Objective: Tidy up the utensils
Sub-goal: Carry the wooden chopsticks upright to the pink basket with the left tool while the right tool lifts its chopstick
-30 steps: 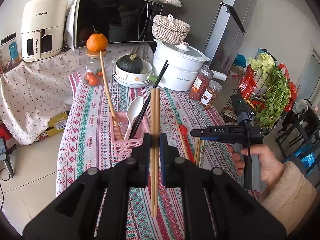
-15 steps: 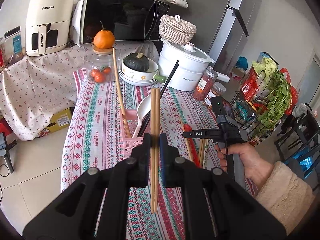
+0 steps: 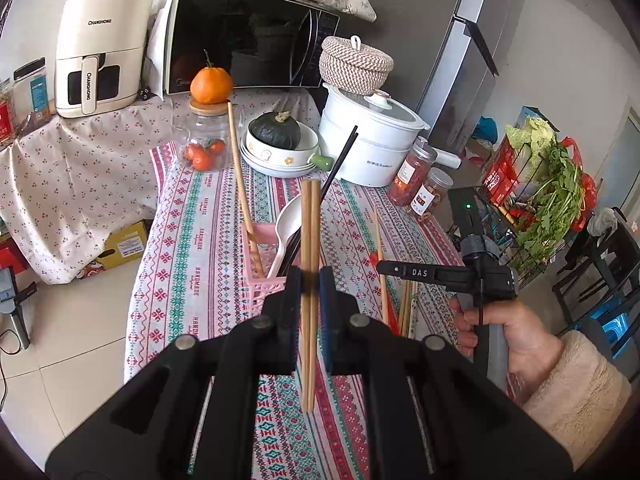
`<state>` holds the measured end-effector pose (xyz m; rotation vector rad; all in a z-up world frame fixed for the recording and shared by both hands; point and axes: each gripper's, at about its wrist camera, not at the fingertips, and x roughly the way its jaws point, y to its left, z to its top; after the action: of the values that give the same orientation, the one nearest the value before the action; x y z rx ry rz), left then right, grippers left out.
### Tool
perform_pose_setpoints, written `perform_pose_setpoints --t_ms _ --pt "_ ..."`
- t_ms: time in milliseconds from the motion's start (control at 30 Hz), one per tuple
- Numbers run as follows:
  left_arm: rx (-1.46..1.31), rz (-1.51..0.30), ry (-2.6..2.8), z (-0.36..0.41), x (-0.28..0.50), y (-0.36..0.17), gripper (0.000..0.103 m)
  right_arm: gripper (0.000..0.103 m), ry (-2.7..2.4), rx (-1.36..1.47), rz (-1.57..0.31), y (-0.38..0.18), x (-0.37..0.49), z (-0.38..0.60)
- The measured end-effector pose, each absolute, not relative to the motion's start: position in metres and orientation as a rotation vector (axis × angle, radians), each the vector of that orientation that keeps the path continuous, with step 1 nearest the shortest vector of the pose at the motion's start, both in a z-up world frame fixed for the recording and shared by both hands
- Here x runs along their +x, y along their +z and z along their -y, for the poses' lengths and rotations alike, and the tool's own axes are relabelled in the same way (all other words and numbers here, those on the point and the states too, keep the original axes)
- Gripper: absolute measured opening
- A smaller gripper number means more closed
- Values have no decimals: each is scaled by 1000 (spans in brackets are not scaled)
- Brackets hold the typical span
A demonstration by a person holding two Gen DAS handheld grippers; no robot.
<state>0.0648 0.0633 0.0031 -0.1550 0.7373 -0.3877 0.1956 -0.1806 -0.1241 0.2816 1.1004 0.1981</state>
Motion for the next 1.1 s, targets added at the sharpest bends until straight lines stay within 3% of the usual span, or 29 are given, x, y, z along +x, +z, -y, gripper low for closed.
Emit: perform_pose_setpoints --t_ms 600,1100 --pt "-252 -396 -239 -81 55 57 10 7 263 268 -665 14 100 192" --pt "-162 -324 -127 -63 99 31 10 7 289 261 -601 27 100 188"
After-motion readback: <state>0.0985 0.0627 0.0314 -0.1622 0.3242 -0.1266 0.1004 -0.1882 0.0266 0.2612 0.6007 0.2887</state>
